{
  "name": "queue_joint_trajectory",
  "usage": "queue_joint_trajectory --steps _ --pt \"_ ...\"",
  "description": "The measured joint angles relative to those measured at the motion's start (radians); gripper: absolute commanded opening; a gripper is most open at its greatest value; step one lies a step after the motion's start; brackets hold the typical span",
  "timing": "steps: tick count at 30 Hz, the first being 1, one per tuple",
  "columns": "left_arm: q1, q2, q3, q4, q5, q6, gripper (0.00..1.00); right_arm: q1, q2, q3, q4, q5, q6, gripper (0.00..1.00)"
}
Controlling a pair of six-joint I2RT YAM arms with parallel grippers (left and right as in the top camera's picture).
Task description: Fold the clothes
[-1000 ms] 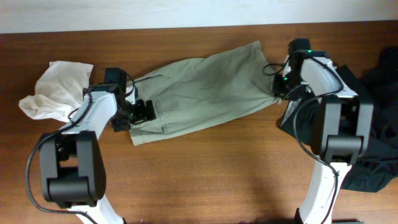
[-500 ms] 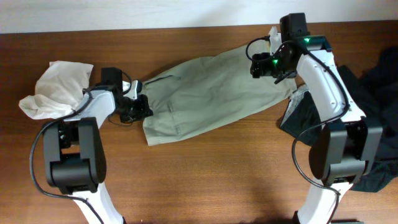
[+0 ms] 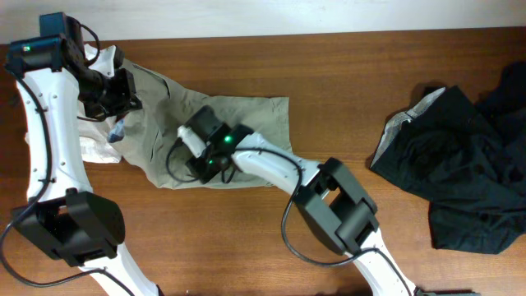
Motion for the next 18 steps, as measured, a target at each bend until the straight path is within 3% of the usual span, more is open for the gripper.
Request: queue_joint_trajectory --steps 1,4,5,8,12,18 --pt "0.000 0.000 0.000 0.001 0.003 0.000 0.00 0.017 0.000 0.000 0.002 0.002 0.000 0.10" --pt "0.000 0.000 0.000 0.001 0.010 0.000 0.00 -0.048 -0.009 0.024 -0.205 0.109 0.003 0.10" --pt "0.000 0.000 0.000 0.001 0.010 0.000 0.00 -0.146 -0.044 0.040 -0.317 0.157 -0.001 0.09" --pt "0.000 0.000 0.000 0.002 0.015 0.000 0.00 -0.449 -0.105 0.051 -0.446 0.237 -0.001 0.09" --pt "0.000 0.000 0.000 0.002 0.013 0.000 0.00 -0.588 -0.104 -0.033 -0.388 0.212 -0.028 0.09" --pt "0.000 0.000 0.000 0.015 -0.021 0.000 0.01 -0.532 -0.049 -0.033 -0.365 0.166 -0.047 0.09"
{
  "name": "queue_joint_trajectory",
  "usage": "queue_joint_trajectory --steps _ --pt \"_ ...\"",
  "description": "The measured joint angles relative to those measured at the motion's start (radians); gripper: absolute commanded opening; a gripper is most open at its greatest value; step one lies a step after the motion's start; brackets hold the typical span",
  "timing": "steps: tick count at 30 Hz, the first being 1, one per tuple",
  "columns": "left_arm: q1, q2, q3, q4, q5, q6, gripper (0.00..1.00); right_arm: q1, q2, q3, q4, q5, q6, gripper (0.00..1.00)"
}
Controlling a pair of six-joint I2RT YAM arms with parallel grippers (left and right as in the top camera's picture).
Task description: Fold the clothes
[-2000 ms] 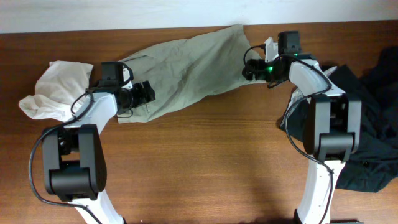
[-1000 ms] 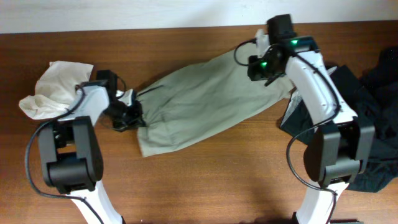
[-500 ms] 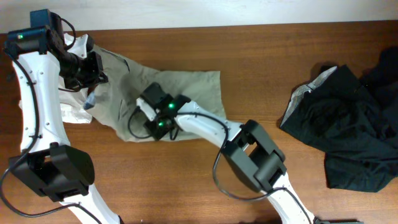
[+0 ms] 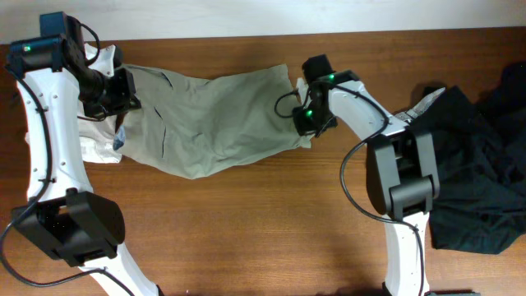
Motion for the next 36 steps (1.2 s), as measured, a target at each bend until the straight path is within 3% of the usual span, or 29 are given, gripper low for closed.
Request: queue_joint_trajectory --steps 4,8,12,14,17,22,25,26,30,31,33,36 --pt "-0.013 0.000 0.000 0.159 0.193 -0.028 0.01 0.097 0.000 0.000 -0.020 -0.005 -0.002 0.09" --pt "-0.179 0.000 0.000 0.331 0.245 -0.093 0.03 0.240 0.002 0.000 -0.010 -0.009 0.035 0.09" --pt "-0.373 0.002 0.000 0.353 0.089 -0.114 0.03 0.260 0.002 0.000 -0.008 -0.016 0.062 0.10" --pt "-0.444 0.027 0.000 0.350 0.020 -0.117 0.03 0.259 0.002 0.000 -0.017 -0.016 0.069 0.21" --pt "-0.483 0.095 0.000 0.350 -0.066 -0.117 0.03 0.237 0.002 0.030 -0.123 -0.007 0.073 0.26" --pt "-0.488 0.121 0.000 0.332 -0.084 -0.117 0.04 -0.035 -0.091 0.171 -0.265 0.031 0.073 0.31" --pt "-0.526 0.122 0.000 0.307 -0.090 -0.119 0.61 -0.095 -0.098 0.174 -0.270 0.031 0.076 0.37" --pt "-0.550 0.122 0.000 0.305 -0.090 -0.122 0.67 -0.110 -0.098 0.174 -0.269 0.031 0.073 0.38" --pt "-0.554 0.122 0.000 0.290 -0.114 -0.100 0.71 -0.179 -0.098 0.182 -0.263 0.028 0.067 0.46" --pt "-0.541 0.122 0.000 0.290 -0.123 -0.098 0.74 -0.186 -0.098 0.198 -0.266 0.006 0.043 0.51" --pt "-0.426 0.122 0.000 0.290 -0.153 -0.121 0.82 -0.176 -0.098 0.291 -0.246 -0.121 -0.070 0.51" --pt "-0.278 0.122 -0.105 0.274 -0.151 -0.334 0.93 -0.099 -0.098 0.315 -0.135 -0.185 -0.214 0.63"
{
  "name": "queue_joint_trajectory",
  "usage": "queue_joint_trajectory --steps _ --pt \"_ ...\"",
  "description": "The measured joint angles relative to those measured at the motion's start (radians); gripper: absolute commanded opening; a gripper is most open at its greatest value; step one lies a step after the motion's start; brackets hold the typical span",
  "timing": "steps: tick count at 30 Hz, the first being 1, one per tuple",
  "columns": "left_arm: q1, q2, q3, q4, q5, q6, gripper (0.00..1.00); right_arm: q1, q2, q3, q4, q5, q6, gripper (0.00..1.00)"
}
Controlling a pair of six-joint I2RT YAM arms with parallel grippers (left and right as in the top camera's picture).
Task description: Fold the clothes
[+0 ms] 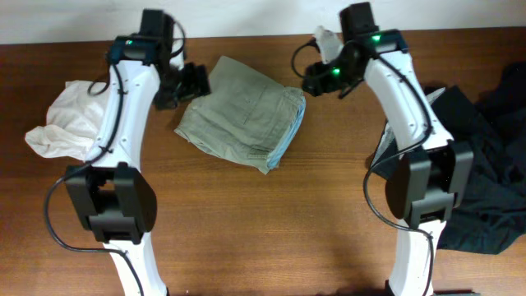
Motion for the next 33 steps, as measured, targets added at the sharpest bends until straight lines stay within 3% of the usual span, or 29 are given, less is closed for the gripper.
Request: queue_joint_trajectory --steps 1,4,7,8,9,12,15,17,19,22,24,25,27,29,30,33 --pt "0.026 0.002 -0.093 0.039 0.027 -0.063 0.98 0.024 0.003 0.000 0.013 0.000 -0.019 0.64" --pt "0.035 0.010 -0.352 0.216 0.060 -0.157 0.99 0.052 0.024 0.000 0.008 -0.003 -0.040 0.65" --pt "0.032 0.001 -0.520 0.551 0.041 -0.190 0.97 0.050 0.027 0.000 -0.021 -0.003 -0.041 0.65" --pt "0.032 -0.009 -0.546 0.621 0.036 -0.192 0.56 0.050 0.028 0.000 -0.027 -0.003 -0.040 0.64" --pt "0.032 -0.016 -0.573 0.694 0.033 -0.194 0.00 0.050 0.028 0.000 -0.037 -0.003 -0.041 0.64" --pt "0.033 -0.013 -0.606 0.738 0.025 -0.197 0.00 0.050 0.028 0.000 -0.071 0.016 -0.043 0.55" --pt "0.054 -0.018 -0.562 0.676 0.011 -0.088 0.00 0.046 0.028 0.000 -0.092 0.053 -0.043 0.53" --pt "0.153 -0.071 -0.477 0.631 -0.022 -0.047 0.00 0.038 0.028 0.000 -0.108 0.059 -0.043 0.53" --pt "0.346 -0.187 -0.389 0.634 -0.050 -0.032 0.00 0.024 0.028 0.000 -0.121 0.061 -0.043 0.53" --pt "0.642 -0.229 -0.370 0.644 -0.074 -0.032 0.06 0.022 0.028 0.000 -0.128 0.063 -0.043 0.53" --pt "0.726 -0.229 -0.370 0.644 -0.075 -0.031 0.33 0.022 0.028 0.000 -0.132 0.063 -0.043 0.53" --pt "0.742 -0.229 -0.370 0.638 -0.074 -0.033 0.57 0.022 0.028 0.000 -0.137 0.063 -0.043 0.53" --pt "0.792 -0.229 -0.370 0.608 -0.080 -0.023 0.64 0.022 0.028 0.000 -0.150 0.063 -0.043 0.53" --pt "0.816 -0.229 -0.370 0.558 -0.106 -0.021 0.79 0.022 0.028 0.000 -0.152 0.064 -0.044 0.55" --pt "0.839 -0.229 -0.370 0.532 -0.122 -0.019 0.98 0.022 0.028 0.000 -0.153 0.066 -0.043 0.59" --pt "0.854 -0.229 -0.370 0.525 -0.145 0.005 0.99 0.022 0.028 0.000 -0.153 0.066 -0.024 0.62"
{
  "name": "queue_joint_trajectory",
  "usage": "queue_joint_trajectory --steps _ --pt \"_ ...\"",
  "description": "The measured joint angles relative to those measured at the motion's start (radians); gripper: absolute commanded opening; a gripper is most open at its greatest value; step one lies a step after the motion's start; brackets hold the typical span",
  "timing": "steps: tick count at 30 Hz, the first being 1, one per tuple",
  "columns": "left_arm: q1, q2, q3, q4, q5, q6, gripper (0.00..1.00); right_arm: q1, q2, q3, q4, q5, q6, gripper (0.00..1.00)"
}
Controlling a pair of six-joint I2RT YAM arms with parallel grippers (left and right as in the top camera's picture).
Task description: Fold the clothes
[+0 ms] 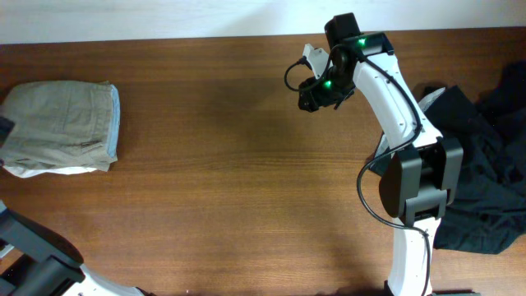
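Note:
A folded olive garment (62,123) lies at the table's far left, its light-blue lining showing along the right edge. It rests on a white cloth (49,170) that peeks out below it. My right gripper (309,99) hangs over bare wood at the back, right of centre, with nothing visible in it; its jaws are too dark to read. Of the left arm, only its base (33,263) at the bottom left and a dark sliver at the left edge show. The left gripper is out of frame.
A heap of black clothes (477,164) covers the table's right side, partly behind the right arm's lower links (415,177). The back edge of the table meets a white wall.
The folded olive garment has gone from the back centre to the far left, onto the white cloth. The left arm has left the view. The right gripper shifted slightly left and down.
The olive garment first lay rumpled at the left with both grippers on it. It was then stretched wide between them, then lay as a folded packet at the back centre with the grippers beside it. Now it sits folded at the far left.

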Motion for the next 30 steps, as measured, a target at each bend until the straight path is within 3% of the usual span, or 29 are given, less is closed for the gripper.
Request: queue_joint_trajectory --steps 3,4,5,6,7,10,11,13,17,20,21,22,23,26,28,30 --pt "-0.003 0.000 0.000 0.025 -0.037 0.016 0.99 -0.002 0.000 0.000 0.000 0.000 0.014 0.62" --pt "-0.003 0.000 0.000 0.055 -0.032 0.046 0.76 -0.003 0.000 0.000 0.000 0.000 0.015 0.62" --pt "-0.003 0.000 0.000 0.087 -0.007 0.087 0.15 -0.004 0.000 0.000 0.000 0.000 0.015 0.62" --pt "-0.003 0.000 0.000 0.092 0.013 0.118 0.01 -0.004 0.000 0.000 0.000 0.000 0.014 0.62" --pt "-0.003 0.000 0.000 0.091 0.021 0.134 0.01 -0.004 0.000 0.000 0.000 0.000 0.016 0.62" --pt "-0.004 0.013 0.002 0.007 -0.023 0.169 0.01 -0.004 0.000 0.000 -0.005 0.000 0.022 0.62" --pt "-0.004 0.047 0.006 -0.031 -0.060 0.172 0.10 -0.004 0.000 0.000 -0.024 0.000 0.023 0.62" --pt "0.006 0.198 0.003 -0.096 -0.121 0.172 0.38 -0.004 0.000 0.000 -0.041 0.000 0.023 0.62" --pt "0.031 0.245 0.018 -0.110 -0.124 0.175 0.48 -0.004 0.000 0.000 -0.042 0.000 0.026 0.61" --pt "-0.009 0.183 0.108 -0.111 0.017 0.201 0.53 -0.004 0.000 0.000 -0.027 0.000 0.029 0.62" --pt "-0.073 0.120 0.131 -0.111 0.028 0.230 0.57 -0.004 0.000 0.000 -0.020 0.000 0.035 0.71" --pt "-0.181 0.046 0.153 -0.119 0.045 0.251 0.63 -0.004 0.000 0.000 -0.017 0.000 0.045 0.95" --pt "-0.269 0.008 0.165 -0.142 0.051 0.259 0.75 -0.004 0.000 0.000 -0.007 -0.002 0.045 0.99" --pt "-0.680 0.002 0.166 -0.158 0.068 0.280 0.99 -0.005 0.001 0.000 0.037 -0.050 0.056 0.99" --pt "-0.900 0.021 0.167 -0.146 0.070 0.326 0.99 -0.031 0.001 0.006 0.114 -0.057 0.177 0.99" --pt "-1.041 0.070 0.166 -0.254 0.065 0.372 0.99 -0.195 0.005 0.056 0.018 -0.110 0.289 0.99"
